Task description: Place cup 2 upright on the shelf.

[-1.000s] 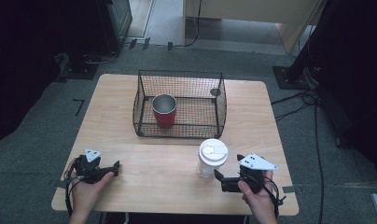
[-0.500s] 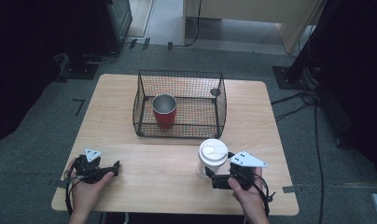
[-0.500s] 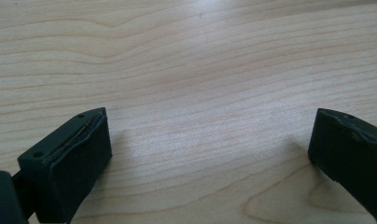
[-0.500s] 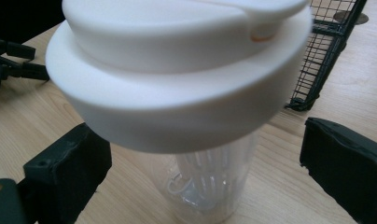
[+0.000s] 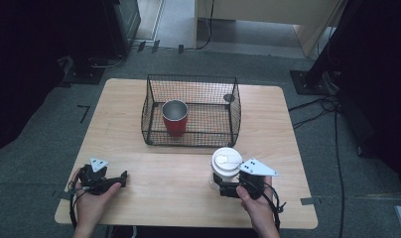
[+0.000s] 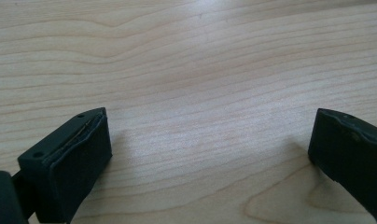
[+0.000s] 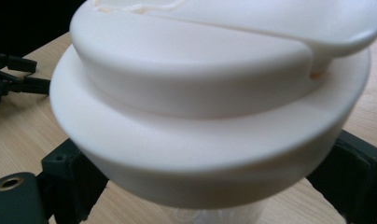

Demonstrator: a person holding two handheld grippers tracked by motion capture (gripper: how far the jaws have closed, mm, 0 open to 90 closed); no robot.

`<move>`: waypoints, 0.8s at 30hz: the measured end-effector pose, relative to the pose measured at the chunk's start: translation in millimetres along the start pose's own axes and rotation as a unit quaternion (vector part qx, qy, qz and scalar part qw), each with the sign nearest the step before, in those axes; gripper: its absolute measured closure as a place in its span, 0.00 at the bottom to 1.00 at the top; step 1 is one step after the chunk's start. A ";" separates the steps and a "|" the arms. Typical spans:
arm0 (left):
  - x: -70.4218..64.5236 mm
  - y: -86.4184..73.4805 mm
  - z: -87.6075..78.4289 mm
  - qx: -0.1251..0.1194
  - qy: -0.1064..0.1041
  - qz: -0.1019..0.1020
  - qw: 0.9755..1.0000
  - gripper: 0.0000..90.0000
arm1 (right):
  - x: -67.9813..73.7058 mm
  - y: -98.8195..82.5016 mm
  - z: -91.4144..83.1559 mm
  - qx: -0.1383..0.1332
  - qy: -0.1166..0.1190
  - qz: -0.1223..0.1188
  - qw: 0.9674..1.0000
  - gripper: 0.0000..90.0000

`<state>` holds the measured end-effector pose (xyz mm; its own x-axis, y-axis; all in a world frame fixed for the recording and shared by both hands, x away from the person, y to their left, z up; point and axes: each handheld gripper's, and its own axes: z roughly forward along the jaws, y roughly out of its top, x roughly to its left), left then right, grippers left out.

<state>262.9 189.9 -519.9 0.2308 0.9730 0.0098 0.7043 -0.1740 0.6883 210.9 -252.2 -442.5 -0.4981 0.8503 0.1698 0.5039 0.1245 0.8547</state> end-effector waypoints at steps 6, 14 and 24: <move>0.0 0.0 0.0 0.000 0.000 0.000 1.000 0.00 | 2.0 0.6 3.1 -0.005 -0.003 0.002 1.000 0.12; 0.1 0.0 -0.1 0.001 0.000 0.001 1.000 0.00 | 4.5 0.9 6.6 -0.010 -0.010 0.005 1.000 0.12; 0.1 0.0 -0.1 0.001 0.000 0.001 1.000 0.00 | 10.1 0.8 8.1 -0.029 -0.036 -0.010 0.999 0.17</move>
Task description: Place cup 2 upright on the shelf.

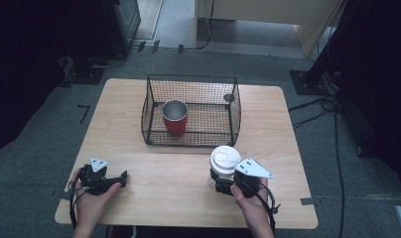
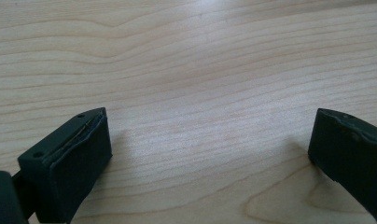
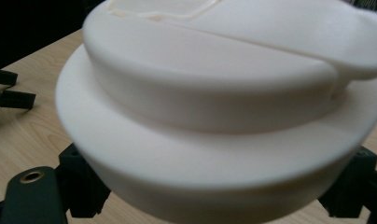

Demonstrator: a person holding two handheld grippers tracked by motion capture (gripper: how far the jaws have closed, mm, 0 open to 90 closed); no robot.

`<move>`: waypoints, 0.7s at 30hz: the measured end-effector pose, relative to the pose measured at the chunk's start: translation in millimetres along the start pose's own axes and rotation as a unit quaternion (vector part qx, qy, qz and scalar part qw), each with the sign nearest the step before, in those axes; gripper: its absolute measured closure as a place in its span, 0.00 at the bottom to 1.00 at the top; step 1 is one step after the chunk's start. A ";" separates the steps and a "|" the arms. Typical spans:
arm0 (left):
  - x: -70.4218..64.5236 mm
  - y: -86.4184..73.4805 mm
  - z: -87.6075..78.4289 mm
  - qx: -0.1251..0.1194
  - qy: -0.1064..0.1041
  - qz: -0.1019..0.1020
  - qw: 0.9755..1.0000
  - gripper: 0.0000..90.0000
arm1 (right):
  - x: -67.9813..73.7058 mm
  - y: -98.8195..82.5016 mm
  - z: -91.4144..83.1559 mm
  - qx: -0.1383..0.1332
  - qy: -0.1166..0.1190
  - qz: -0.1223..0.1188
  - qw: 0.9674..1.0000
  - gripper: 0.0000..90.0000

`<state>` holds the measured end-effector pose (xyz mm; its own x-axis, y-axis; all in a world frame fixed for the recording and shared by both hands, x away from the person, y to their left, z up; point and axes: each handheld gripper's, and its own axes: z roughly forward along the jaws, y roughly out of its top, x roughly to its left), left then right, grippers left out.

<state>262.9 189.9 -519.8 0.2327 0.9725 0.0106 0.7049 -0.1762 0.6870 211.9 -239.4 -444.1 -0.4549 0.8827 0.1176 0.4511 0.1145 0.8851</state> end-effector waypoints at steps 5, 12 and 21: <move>-0.2 0.0 0.1 -0.001 -0.001 0.001 1.000 0.00 | 0.0 0.8 -1.5 -0.009 -0.005 0.009 1.000 0.18; -0.2 0.0 0.1 -0.001 -0.001 0.001 1.000 0.00 | -0.5 2.0 -2.3 -0.016 -0.007 0.016 1.000 0.18; -0.2 0.0 0.1 -0.001 -0.001 0.001 1.000 0.00 | -0.7 10.4 -7.4 -0.030 -0.009 0.012 0.999 0.18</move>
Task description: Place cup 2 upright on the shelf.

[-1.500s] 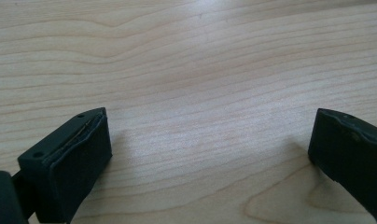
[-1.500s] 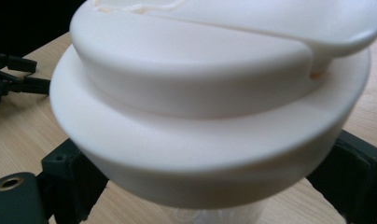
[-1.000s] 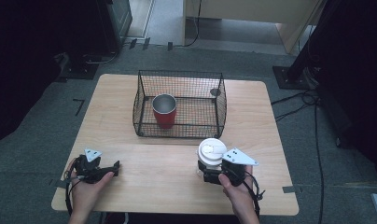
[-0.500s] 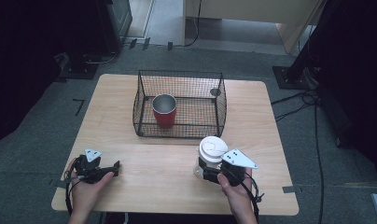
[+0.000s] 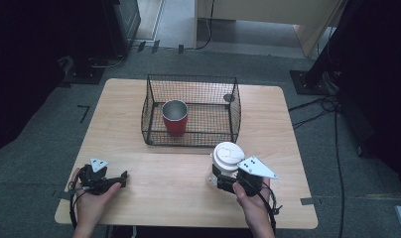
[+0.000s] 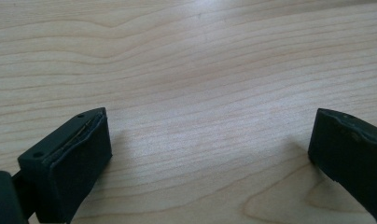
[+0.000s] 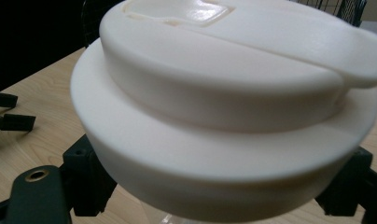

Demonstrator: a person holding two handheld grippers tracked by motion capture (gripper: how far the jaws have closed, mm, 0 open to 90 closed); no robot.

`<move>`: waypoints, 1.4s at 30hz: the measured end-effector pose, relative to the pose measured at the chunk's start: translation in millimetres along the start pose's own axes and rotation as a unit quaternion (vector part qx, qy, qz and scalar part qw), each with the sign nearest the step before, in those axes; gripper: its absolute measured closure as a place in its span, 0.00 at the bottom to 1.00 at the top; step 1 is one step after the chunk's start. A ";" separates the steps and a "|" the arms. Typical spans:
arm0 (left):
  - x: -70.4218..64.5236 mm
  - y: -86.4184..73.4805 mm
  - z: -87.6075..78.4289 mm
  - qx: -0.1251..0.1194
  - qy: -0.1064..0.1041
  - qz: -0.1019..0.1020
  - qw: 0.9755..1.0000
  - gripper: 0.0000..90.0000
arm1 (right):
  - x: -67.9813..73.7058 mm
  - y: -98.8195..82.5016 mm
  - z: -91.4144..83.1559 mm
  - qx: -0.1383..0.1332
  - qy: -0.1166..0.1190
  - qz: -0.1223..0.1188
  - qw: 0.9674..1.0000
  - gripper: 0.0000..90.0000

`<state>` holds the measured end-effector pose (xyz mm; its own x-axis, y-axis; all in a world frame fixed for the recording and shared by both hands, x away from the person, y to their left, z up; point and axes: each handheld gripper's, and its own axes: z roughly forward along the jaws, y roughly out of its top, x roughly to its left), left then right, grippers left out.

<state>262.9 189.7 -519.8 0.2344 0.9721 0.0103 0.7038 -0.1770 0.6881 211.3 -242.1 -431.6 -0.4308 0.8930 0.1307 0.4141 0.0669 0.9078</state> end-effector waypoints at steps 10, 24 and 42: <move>0.0 0.0 -0.1 0.001 -0.001 0.002 1.000 0.00 | 1.6 14.6 -0.9 -0.010 0.004 -0.001 1.000 0.18; -0.1 0.0 0.0 0.000 -0.001 0.002 1.000 0.00 | 5.6 33.5 -0.5 -0.030 0.000 -0.016 0.999 0.18; 0.0 0.0 0.0 0.000 -0.001 0.003 1.000 0.00 | 4.4 55.9 -0.9 -0.052 -0.011 -0.021 0.998 0.18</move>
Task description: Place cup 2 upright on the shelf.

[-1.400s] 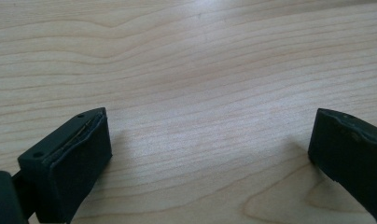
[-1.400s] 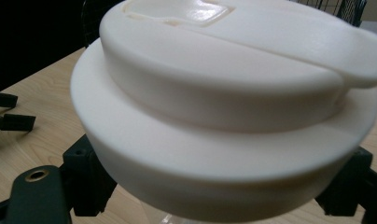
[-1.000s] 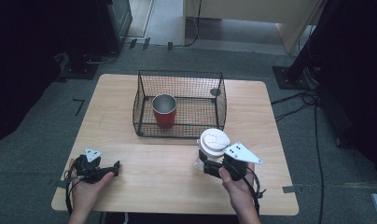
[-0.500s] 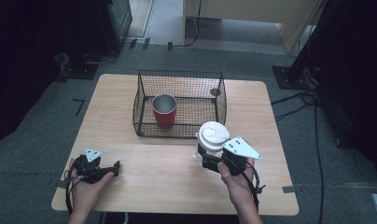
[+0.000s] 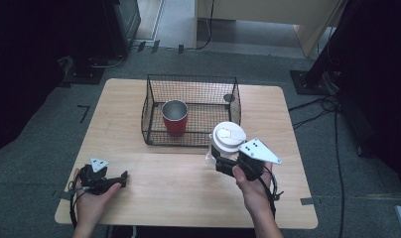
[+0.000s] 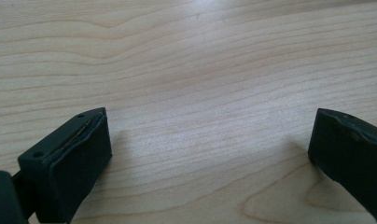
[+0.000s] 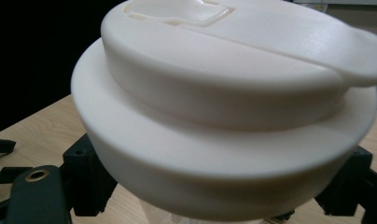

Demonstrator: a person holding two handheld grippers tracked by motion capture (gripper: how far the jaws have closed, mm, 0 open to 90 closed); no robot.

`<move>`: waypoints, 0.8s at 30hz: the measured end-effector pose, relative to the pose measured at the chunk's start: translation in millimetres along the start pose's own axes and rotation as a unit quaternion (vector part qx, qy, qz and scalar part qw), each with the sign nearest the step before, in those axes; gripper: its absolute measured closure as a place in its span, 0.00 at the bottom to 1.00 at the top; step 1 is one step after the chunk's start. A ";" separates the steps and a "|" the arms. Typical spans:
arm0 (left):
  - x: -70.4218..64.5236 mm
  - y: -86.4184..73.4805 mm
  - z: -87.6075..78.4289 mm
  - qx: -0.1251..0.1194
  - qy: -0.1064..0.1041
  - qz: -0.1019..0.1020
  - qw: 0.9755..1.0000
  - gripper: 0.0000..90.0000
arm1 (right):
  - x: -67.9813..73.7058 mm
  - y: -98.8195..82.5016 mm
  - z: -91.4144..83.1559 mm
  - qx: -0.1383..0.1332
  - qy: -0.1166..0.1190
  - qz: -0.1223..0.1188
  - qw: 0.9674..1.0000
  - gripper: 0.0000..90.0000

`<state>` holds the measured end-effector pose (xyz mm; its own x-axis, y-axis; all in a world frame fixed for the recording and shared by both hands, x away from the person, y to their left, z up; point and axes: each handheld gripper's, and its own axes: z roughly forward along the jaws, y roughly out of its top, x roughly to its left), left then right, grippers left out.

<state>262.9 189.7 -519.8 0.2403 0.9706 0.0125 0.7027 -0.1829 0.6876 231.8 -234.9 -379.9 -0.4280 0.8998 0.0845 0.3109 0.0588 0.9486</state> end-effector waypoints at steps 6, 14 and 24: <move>-0.1 0.1 0.1 0.000 -0.001 0.001 1.000 0.00 | -1.9 8.5 1.2 -0.008 -0.005 -0.002 1.000 0.18; -0.1 0.1 0.1 0.000 -0.001 0.001 1.000 0.00 | -2.9 20.6 3.4 -0.021 -0.010 -0.008 1.000 0.18; 0.0 0.2 0.1 0.000 -0.001 0.001 1.000 0.00 | -12.4 37.2 3.7 -0.038 -0.029 -0.010 0.999 0.18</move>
<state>263.1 189.7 -519.8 0.2437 0.9698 0.0121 0.7027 -0.1852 0.6870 251.8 -242.3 -346.7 -0.3836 0.9221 0.0502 0.2363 0.0455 0.9706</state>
